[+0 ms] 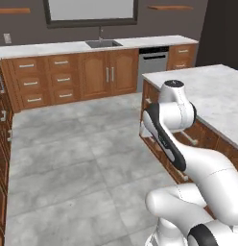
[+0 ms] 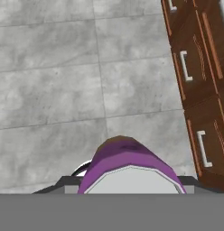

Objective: Four empty soda cans are scattered around the kitchen. Gather all the cans and cluster them next to the stove for recycling.

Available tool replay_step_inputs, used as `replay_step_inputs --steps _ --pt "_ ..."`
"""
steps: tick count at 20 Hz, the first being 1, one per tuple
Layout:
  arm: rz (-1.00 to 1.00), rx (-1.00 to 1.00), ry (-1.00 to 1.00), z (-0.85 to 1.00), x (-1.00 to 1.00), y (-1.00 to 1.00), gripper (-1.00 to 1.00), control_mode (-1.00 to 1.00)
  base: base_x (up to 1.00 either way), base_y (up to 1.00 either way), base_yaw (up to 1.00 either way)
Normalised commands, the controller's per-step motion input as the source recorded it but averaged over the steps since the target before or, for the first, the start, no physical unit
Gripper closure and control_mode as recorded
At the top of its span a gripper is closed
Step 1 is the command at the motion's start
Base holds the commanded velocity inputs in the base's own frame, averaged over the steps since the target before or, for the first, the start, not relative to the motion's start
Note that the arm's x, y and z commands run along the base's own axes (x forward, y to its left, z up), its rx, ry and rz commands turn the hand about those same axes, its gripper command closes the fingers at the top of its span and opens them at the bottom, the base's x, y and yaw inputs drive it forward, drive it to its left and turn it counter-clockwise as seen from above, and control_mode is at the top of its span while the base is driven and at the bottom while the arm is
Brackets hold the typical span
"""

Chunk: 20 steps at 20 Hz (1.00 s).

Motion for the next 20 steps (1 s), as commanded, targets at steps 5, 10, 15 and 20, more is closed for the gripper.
replay_step_inputs --steps 5,10,15,20 --pt "0.0 0.0 0.0 0.0 0.0 0.0 1.0 1.0 0.97 0.78 0.0" --pt "0.0 0.0 0.0 0.0 0.0 0.0 1.0 1.0 0.99 0.67 0.01" --pt "0.0 0.0 0.0 0.0 0.0 0.0 1.0 1.0 0.93 0.43 0.11" --pt "0.0 0.0 0.0 0.0 0.0 0.0 1.0 1.0 0.61 0.08 0.33"
